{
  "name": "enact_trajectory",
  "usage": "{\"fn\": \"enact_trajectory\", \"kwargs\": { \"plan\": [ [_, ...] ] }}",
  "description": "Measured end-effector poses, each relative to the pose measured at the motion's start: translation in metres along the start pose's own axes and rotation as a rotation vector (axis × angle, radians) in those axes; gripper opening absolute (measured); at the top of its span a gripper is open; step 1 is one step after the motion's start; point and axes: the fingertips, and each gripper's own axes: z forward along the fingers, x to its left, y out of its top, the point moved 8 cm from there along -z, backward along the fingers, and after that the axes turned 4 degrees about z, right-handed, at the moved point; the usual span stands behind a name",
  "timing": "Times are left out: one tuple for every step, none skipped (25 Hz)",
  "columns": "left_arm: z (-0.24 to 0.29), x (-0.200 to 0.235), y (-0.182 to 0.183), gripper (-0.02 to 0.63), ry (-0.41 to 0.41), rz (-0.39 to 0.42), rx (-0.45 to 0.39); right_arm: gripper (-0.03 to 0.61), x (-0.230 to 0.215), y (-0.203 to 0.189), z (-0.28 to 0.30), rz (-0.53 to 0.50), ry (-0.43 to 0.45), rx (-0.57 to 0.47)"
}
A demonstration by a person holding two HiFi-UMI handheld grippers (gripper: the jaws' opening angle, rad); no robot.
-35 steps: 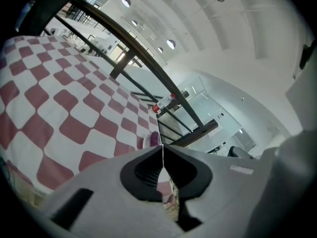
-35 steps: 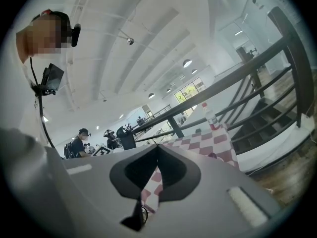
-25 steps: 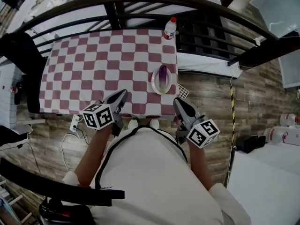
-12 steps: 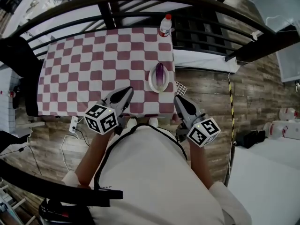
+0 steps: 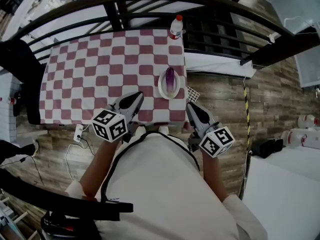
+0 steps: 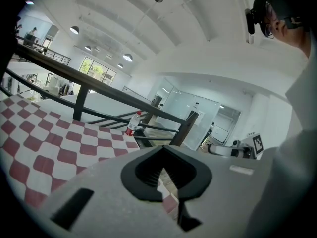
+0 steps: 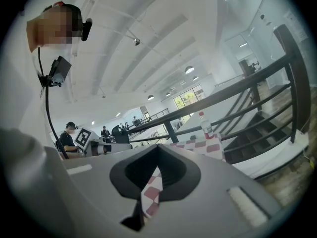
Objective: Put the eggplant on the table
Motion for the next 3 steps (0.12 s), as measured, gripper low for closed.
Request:
{"fn": "enact_trajectory", "kwargs": {
  "plan": [
    [0.0013,0.0007,-0.0006,0.006,0.001,-0.001,0.002,0.008,-0.0009,-0.0001,0.0007,-0.002,-0.001,0.000],
    [0.0024,0.0016,-0.0011,0.006,0.003,-0.002,0.004,0.008,-0.0019,0.0000,0.0015,-0.004,-0.002,0.000],
    [0.0036,0.0026,-0.0015,0.006,0.005,-0.003,0.005,0.008,-0.0028,0.0001,0.0024,-0.006,-0.002,-0.001]
  ]
}}
